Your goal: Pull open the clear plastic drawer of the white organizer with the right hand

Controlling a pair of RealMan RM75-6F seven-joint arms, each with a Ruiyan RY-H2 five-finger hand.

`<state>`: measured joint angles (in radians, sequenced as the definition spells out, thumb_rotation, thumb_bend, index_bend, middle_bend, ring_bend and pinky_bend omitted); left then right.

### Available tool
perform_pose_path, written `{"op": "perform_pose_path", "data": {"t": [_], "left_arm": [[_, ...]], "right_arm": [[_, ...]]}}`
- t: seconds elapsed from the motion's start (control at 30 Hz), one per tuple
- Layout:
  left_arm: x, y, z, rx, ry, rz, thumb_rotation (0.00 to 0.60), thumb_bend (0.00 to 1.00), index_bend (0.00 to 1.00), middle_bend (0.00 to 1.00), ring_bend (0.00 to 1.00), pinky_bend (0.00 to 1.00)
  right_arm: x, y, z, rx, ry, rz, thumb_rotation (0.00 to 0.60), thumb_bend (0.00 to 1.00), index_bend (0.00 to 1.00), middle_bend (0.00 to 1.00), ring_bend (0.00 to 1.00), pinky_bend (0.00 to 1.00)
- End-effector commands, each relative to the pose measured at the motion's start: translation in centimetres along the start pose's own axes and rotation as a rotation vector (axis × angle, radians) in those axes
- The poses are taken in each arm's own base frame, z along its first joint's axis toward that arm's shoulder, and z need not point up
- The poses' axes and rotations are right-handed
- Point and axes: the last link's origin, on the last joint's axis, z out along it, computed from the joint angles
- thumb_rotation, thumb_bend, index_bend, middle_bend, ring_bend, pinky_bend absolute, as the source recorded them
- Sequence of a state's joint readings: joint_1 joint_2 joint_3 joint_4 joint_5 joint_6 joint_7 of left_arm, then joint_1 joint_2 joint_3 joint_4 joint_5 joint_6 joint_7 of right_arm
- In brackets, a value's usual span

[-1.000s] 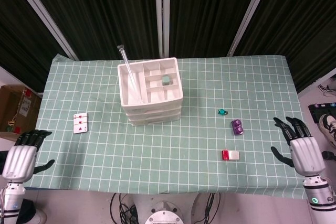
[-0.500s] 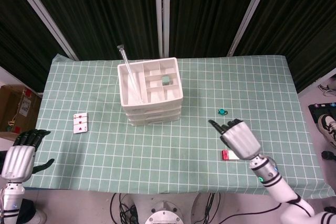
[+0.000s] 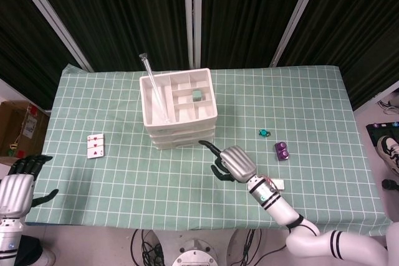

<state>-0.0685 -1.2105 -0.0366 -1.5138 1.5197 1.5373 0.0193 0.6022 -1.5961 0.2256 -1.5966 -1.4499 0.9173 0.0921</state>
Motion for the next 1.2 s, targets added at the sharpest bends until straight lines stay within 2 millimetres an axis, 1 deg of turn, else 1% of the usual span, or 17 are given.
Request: {"op": "perform_pose_path", "data": {"t": [0.03, 0.13, 0.23, 0.6, 0.8, 0.93, 1.2], "left_arm": [[0.0, 0.0, 0.1, -0.001, -0.001, 0.001, 0.600, 0.00, 0.24, 0.23, 0.18, 0.20], [0.0, 0.0, 0.3, -0.005, -0.003, 0.002, 0.600, 0.00, 0.24, 0.23, 0.18, 0.20], [0.1, 0.1, 0.6, -0.009, -0.001, 0.003, 0.600, 0.00, 0.24, 0.23, 0.18, 0.20], [0.2, 0.0, 0.8, -0.007, -0.004, 0.006, 0.600, 0.00, 0.24, 0.23, 0.18, 0.20], [0.2, -0.1, 0.8, -0.004, -0.004, 0.007, 0.600, 0.00, 0.24, 0.23, 0.18, 0.20], [0.2, -0.1, 0.7, -0.002, -0.006, 0.008, 0.600, 0.00, 0.24, 0.23, 0.18, 0.20], [0.1, -0.3, 0.5, 0.004, -0.008, 0.005, 0.600, 0.00, 0.24, 0.23, 0.18, 0.20]], "right_arm": [[-1.8, -1.1, 3.6, -0.019, -0.075, 0.375, 0.600, 0.52, 0.07, 0.88, 0.93, 0.98], [-2.1, -1.5, 4.8, -0.017, -0.105, 0.460, 0.600, 0.53, 0.07, 0.88, 0.93, 0.98], [-2.3, -1.8, 6.0, -0.009, -0.108, 0.504, 0.600, 0.53, 0.07, 0.88, 0.93, 0.98], [-2.6, -2.3, 8.6, -0.007, -0.104, 0.611, 0.600, 0.53, 0.07, 0.88, 0.93, 0.98], [-2.9, -2.5, 9.4, -0.004, -0.124, 0.684, 0.600, 0.54, 0.07, 0.88, 0.93, 0.98], [-3.0, -2.4, 9.7, 0.004, -0.129, 0.702, 0.600, 0.57, 0.12, 0.88, 0.93, 0.97], [-3.2, -2.2, 9.5, 0.035, -0.138, 0.708, 0.600, 0.58, 0.21, 0.88, 0.93, 0.97]]}}
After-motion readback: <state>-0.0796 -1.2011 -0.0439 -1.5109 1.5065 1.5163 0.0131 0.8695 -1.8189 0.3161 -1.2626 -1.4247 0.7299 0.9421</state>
